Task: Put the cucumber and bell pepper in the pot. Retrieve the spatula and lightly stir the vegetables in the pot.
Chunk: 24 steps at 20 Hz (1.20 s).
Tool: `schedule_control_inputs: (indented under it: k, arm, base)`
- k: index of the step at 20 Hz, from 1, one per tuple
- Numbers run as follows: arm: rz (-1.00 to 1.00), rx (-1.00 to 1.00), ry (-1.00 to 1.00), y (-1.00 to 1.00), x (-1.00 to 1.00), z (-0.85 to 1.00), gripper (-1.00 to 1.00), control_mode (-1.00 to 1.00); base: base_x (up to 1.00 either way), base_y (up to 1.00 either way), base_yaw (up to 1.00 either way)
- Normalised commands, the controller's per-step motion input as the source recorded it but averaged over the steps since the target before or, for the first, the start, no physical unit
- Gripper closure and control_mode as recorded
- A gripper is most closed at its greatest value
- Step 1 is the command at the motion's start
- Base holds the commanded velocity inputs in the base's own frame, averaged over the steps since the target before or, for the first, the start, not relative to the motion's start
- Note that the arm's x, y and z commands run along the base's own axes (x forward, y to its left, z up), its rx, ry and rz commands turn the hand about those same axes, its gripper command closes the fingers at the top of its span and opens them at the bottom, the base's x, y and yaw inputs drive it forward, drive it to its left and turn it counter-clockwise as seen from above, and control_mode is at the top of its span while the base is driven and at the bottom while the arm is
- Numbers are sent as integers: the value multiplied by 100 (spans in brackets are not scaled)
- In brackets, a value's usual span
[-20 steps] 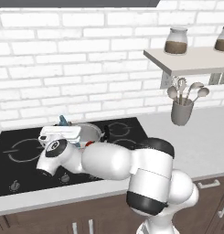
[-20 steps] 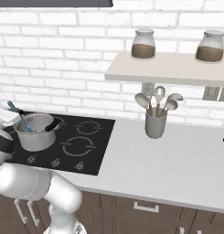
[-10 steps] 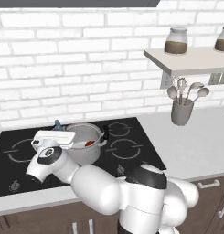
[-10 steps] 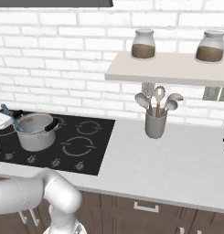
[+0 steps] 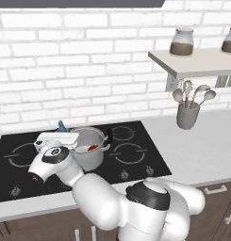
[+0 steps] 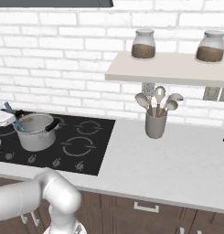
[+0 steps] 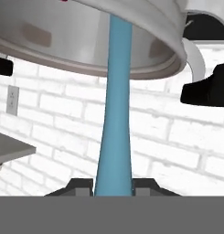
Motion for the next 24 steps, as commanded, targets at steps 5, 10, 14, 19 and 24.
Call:
schedule_control_inputs:
  k: [5, 10, 14, 19, 24]
  arm:
    - [0, 0, 14, -26, 31, -51, 100, -100]
    - [0, 0, 9, -24, 19, -59, 100, -100]
    - [0, -4, -2, -23, 3, -58, 100, -100]
    - [1, -7, -14, -36, -2, -59, 100, -100]
    - [0, 0, -8, -65, 0, -45, 100, -100]
  base:
    - [0, 0, 0]
    - [0, 0, 0]
    - [0, 0, 0]
    - [0, 0, 0]
    - [0, 0, 0]
